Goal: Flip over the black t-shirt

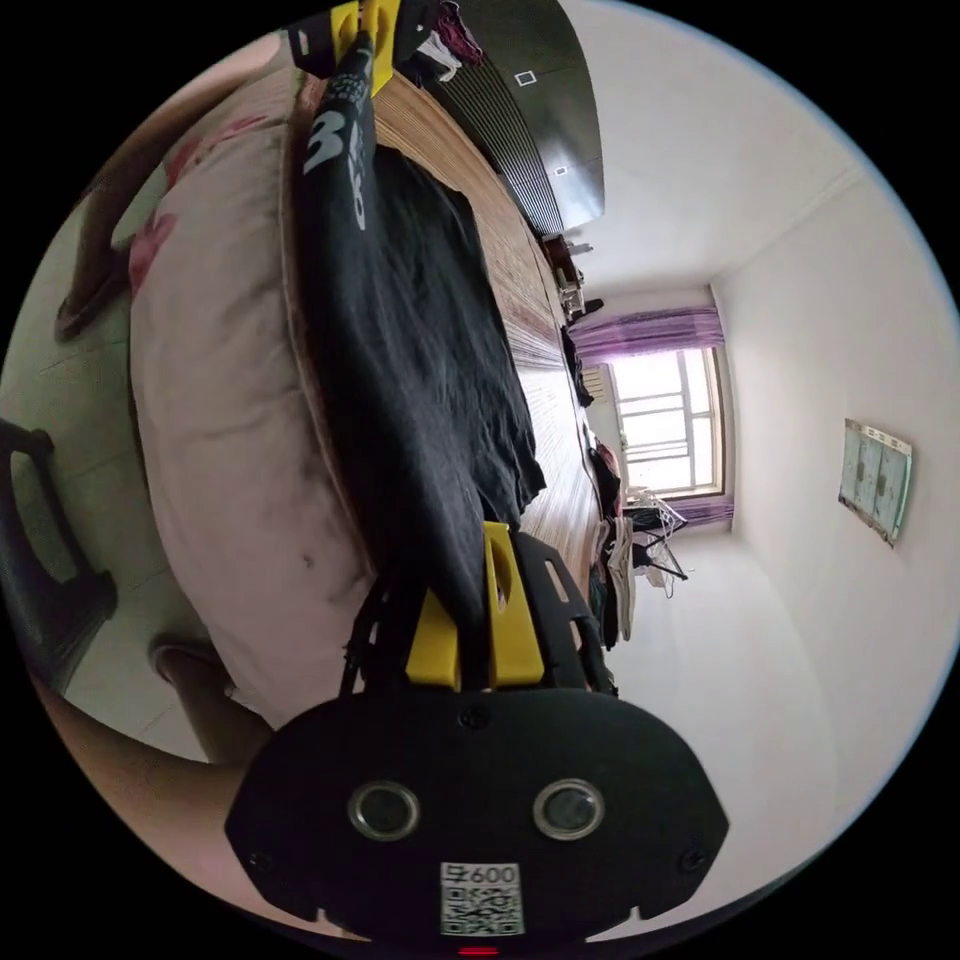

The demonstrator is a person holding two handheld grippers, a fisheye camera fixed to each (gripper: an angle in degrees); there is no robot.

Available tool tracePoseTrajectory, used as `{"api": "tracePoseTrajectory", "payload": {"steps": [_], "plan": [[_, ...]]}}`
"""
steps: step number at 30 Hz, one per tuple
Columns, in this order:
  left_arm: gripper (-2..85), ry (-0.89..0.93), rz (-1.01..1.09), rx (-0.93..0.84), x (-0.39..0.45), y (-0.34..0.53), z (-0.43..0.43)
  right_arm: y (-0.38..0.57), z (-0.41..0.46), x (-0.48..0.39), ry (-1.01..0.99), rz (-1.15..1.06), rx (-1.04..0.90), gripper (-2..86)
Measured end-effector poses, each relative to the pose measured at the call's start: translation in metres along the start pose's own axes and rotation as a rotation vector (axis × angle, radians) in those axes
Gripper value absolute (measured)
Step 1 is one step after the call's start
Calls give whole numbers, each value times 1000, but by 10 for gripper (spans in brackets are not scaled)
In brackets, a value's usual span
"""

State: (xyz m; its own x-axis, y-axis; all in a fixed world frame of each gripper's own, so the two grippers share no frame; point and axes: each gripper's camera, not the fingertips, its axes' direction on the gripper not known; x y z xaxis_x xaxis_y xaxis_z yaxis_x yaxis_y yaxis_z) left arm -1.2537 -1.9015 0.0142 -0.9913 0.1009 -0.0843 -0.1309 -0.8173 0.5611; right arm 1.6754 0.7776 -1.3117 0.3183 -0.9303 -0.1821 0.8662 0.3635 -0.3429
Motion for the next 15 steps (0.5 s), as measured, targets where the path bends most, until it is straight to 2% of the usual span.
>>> {"api": "tracePoseTrajectory", "payload": {"steps": [5, 9, 12, 13, 14, 15], "plan": [[12, 26, -31, -10, -8, -31, 30, -25, 28, 33, -60, -3, 4, -7], [12, 24, -7, -54, 6, -62, 74, -43, 53, 34, 120, -71, 39, -7], [11, -114, -9, -31, 19, -84, 96, -49, 65, 52, 193, 106, 97, -7], [10, -140, -57, -14, 22, -90, 100, -52, 61, 50, 257, 104, 109, -7], [9, -153, -189, 35, 26, -91, 102, -54, 55, 46, 321, 92, 120, -7], [9, -181, -217, 69, 32, -89, 102, -55, 52, 49, 320, 104, 125, -7]]}}
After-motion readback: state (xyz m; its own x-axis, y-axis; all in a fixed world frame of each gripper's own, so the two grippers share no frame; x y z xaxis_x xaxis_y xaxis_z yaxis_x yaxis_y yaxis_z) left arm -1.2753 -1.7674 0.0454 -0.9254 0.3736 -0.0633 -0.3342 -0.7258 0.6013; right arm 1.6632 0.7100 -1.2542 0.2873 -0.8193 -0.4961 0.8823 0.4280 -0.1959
